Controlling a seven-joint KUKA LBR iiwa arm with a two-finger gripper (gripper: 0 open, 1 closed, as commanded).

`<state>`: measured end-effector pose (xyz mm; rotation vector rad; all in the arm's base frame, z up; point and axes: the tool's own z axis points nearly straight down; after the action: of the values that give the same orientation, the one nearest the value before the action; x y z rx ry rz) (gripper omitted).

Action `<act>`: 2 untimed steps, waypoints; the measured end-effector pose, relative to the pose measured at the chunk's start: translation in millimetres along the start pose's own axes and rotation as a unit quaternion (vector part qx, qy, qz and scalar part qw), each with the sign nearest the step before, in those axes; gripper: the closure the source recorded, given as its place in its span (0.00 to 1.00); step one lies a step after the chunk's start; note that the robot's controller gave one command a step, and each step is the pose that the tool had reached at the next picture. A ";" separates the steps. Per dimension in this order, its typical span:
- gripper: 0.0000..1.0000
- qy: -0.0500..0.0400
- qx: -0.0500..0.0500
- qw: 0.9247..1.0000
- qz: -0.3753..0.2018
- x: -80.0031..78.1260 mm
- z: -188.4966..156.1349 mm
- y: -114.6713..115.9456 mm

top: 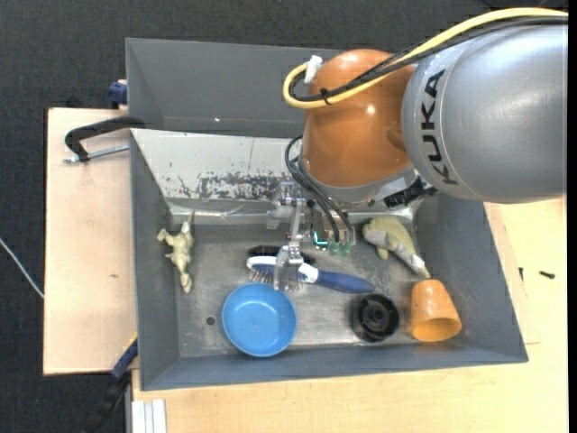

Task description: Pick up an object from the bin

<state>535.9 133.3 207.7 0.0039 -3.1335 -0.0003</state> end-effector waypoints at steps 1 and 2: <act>0.00 -0.008 -0.001 1.000 -0.029 -10.3 135.5 -62.7; 1.00 -0.009 -0.001 0.999 -0.031 -11.0 131.8 -61.6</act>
Offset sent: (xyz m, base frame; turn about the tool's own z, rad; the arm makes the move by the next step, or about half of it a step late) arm 0.0062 -0.0628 -0.1369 -0.0616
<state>546.0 71.8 75.8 0.1001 -3.1507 -0.0041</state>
